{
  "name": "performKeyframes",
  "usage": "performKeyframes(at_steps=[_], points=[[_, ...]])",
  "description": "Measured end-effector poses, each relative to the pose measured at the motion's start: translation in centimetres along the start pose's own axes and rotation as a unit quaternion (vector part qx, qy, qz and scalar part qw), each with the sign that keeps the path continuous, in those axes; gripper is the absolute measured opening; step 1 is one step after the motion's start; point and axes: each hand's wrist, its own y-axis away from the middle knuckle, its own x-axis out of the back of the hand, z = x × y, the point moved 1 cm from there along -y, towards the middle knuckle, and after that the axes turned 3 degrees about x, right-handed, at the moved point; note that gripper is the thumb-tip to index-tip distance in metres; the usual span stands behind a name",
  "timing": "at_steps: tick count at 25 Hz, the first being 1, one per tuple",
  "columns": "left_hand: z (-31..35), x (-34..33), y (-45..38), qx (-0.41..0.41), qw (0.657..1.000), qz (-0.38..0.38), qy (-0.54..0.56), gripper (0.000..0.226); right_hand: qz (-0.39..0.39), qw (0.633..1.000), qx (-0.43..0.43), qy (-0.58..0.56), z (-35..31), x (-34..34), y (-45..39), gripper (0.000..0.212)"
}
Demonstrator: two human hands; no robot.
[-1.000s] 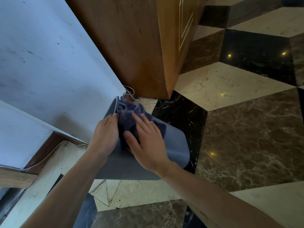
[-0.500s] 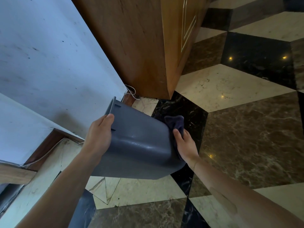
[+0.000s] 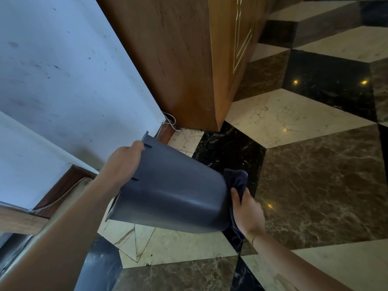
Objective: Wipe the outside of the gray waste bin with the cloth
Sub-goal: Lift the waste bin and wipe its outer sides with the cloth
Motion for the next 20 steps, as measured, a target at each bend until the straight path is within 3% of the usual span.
performKeyframes(at_steps=[3,5,9,14,20], points=[[1.1,-0.3,-2.0,0.01,0.995,0.01,-0.097,0.08,0.015,0.999,0.025,0.02,0.3,0.3,0.4,0.026],[1.7,-0.9,-3.3,0.0,0.993,0.022,-0.119,0.081,0.008,0.999,0.04,0.014,0.2,0.5,0.4,0.023],[2.5,-1.5,-4.2,-0.048,0.987,0.051,-0.143,0.04,-0.015,0.999,0.024,-0.036,0.4,1.0,-0.1,0.018],[2.2,-1.2,-3.1,-0.16,0.982,-0.009,-0.1,0.043,-0.018,0.983,-0.075,-0.164,0.5,1.6,-0.5,0.021],[2.2,0.3,-2.5,-0.298,0.939,-0.107,-0.134,0.017,-0.019,0.97,-0.093,-0.222,-0.4,2.0,-1.1,0.019]])
